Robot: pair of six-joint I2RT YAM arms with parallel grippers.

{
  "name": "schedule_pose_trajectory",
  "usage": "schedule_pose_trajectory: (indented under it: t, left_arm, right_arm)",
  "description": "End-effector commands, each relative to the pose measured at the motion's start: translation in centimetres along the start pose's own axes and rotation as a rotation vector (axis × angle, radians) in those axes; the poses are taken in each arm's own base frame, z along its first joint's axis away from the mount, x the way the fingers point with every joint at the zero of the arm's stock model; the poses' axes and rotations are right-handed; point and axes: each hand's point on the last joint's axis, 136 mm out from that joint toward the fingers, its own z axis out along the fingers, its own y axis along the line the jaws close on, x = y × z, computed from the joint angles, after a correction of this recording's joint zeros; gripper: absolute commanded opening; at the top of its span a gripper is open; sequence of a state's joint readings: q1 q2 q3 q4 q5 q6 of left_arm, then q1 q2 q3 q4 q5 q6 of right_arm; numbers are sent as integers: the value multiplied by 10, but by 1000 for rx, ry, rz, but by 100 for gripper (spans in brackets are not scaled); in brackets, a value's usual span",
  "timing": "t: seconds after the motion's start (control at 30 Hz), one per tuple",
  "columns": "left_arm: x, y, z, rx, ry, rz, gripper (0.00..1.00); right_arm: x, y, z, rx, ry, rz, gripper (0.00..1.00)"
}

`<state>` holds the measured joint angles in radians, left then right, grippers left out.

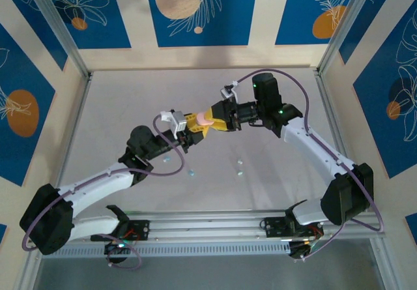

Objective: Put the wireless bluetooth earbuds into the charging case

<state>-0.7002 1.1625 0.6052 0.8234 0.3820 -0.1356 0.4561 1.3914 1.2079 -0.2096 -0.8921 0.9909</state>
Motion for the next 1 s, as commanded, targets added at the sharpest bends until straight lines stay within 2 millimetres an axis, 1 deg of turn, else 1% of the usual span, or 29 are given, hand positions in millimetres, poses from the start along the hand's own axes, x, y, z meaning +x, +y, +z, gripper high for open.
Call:
schedule_pose_trajectory:
  t: [0.0, 0.37, 0.47, 0.57, 0.67, 0.8, 0.83, 0.9, 0.97]
  left_arm:
    - [-33, -10, 4, 43, -95, 17, 27]
    - [-32, -16, 7, 91, -87, 0, 27]
    - [-30, -16, 7, 89, -81, -2, 27]
    - [-30, -16, 6, 87, -82, 1, 28]
    - [-27, -15, 6, 81, -64, 1, 32]
    - [-18, -12, 6, 60, -23, 9, 39]
    - [-14, -10, 5, 50, -9, 12, 42]
    - [-7, -7, 4, 28, 19, 18, 52]
    - [2, -2, 1, -5, 61, 22, 60]
  right_arm:
    - [8, 5, 2, -59, 65, 31, 50]
    - [-3, -3, 4, -59, 35, 60, 50]
    - [-4, -5, 4, -62, 30, 68, 46]
    - [-6, -8, 2, -57, 18, 72, 34]
    - [-9, -11, -2, -46, -11, 73, 26]
    - [-14, -14, -8, -45, -51, 85, 24]
    - [-15, -15, -10, -43, -62, 87, 24]
    - [-20, -19, -14, -29, -98, 95, 23]
    - [-28, -28, -23, -6, -163, 105, 23]
